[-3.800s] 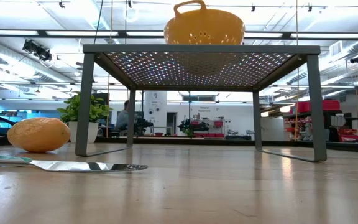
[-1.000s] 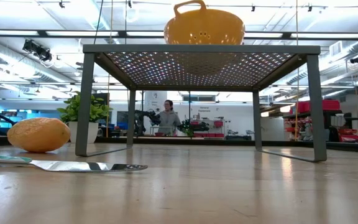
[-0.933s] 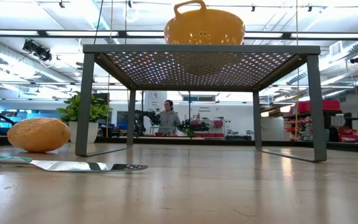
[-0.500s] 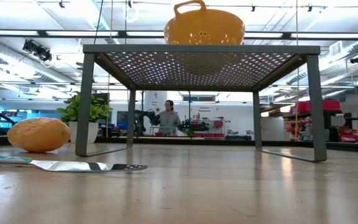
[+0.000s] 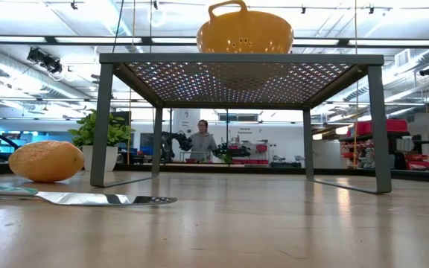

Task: Pick & Place Fruit
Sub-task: Put the kiwi into the strainer bowl on the shelf

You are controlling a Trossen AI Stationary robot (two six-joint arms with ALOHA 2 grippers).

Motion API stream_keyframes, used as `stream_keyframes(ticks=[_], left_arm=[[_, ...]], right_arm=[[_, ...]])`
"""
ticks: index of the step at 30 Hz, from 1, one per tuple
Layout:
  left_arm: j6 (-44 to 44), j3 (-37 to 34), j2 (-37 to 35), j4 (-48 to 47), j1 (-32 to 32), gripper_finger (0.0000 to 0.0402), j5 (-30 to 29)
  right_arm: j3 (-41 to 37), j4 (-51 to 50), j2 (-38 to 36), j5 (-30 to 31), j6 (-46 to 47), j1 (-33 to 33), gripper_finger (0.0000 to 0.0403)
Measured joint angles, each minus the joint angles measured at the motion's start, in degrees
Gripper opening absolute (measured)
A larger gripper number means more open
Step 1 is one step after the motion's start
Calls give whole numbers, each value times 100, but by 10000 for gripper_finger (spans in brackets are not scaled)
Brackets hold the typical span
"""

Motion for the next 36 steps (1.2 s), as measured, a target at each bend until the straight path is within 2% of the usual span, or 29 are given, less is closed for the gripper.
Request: stream_keyframes(ticks=[8,16,26,36], left_arm=[[140,0,-2,-606,-108,2,-47],[1052,-2,15,-1381,-333,3,238],[1308,-7,585,-1415,-417,7,170],[1492,-7,682,-1380,-677,8,115]], right_arm=[[0,-2,0,13,2,0,2],[-1,-9,0,210,291,0,2],[-1,-33,0,206,304,0,2],[0,-42,0,201,306,0,2]])
